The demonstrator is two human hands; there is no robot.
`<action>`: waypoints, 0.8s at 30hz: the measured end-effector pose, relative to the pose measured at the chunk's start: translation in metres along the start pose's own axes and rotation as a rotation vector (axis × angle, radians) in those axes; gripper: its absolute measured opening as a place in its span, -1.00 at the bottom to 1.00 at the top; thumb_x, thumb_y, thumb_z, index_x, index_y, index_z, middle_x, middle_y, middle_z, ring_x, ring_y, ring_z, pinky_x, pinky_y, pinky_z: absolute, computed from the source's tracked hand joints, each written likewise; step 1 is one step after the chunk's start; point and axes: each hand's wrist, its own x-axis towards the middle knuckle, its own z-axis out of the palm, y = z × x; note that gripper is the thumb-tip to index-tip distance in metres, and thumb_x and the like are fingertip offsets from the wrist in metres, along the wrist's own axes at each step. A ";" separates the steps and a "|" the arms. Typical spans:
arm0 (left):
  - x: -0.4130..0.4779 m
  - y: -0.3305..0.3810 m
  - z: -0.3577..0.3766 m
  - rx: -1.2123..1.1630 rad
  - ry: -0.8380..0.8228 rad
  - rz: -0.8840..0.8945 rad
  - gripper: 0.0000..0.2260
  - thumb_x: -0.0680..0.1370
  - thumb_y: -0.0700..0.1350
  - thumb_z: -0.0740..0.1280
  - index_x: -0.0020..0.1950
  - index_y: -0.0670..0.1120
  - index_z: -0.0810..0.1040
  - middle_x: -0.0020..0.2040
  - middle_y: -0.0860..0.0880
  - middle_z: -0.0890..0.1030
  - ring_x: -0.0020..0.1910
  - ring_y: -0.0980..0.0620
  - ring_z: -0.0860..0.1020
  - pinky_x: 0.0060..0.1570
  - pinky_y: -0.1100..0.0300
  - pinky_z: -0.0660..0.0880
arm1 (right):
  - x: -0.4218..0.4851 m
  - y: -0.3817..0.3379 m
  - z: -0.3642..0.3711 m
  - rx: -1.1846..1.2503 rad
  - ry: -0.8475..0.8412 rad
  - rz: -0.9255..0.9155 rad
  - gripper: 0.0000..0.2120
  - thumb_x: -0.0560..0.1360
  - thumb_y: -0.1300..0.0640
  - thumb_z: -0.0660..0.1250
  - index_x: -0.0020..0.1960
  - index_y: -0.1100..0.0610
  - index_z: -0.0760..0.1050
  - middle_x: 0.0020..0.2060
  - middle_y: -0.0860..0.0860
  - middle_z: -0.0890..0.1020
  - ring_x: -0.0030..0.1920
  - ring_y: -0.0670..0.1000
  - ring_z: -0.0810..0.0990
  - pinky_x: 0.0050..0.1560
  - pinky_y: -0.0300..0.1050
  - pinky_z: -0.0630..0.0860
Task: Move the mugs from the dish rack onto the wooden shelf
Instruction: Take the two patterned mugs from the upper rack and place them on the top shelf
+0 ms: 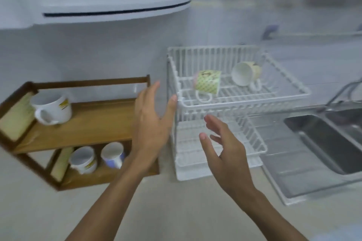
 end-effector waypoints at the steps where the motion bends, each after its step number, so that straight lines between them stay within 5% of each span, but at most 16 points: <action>1: 0.003 0.016 0.014 -0.010 -0.028 0.035 -0.47 0.62 0.27 0.22 0.52 0.06 0.36 0.48 0.02 0.44 0.45 0.08 0.37 0.38 0.15 0.32 | 0.007 -0.002 -0.019 -0.009 0.044 -0.020 -0.54 0.62 -0.07 0.27 0.50 -0.02 0.39 0.36 -0.23 0.54 0.37 -0.22 0.50 0.27 -0.26 0.51; 11: 0.045 0.081 0.105 0.155 -0.267 0.150 -0.49 0.60 0.23 0.28 0.51 0.06 0.38 0.46 -0.03 0.38 0.44 -0.06 0.34 0.39 -0.01 0.32 | 0.095 0.030 -0.143 -0.296 0.197 -0.049 -0.53 0.61 -0.17 0.24 0.48 -0.11 0.31 0.37 -0.15 0.52 0.29 -0.17 0.51 0.28 -0.02 0.55; 17: 0.062 0.082 0.129 0.266 -0.280 0.055 -0.50 0.61 0.19 0.29 0.52 0.10 0.36 0.52 -0.12 0.31 0.52 -0.14 0.24 0.43 -0.07 0.25 | 0.153 0.070 -0.167 -0.393 0.094 0.002 -0.51 0.60 -0.13 0.29 0.48 -0.05 0.34 0.39 -0.06 0.53 0.33 0.00 0.53 0.29 0.16 0.54; 24: 0.074 0.076 0.139 0.407 -0.329 -0.046 -0.57 0.62 0.13 0.31 0.49 0.17 0.41 0.52 -0.18 0.28 0.48 -0.25 0.29 0.41 -0.13 0.27 | 0.224 0.101 -0.170 -0.478 -0.142 -0.002 -0.52 0.53 -0.10 0.38 0.40 0.03 0.44 0.29 0.06 0.59 0.27 0.11 0.55 0.25 0.04 0.49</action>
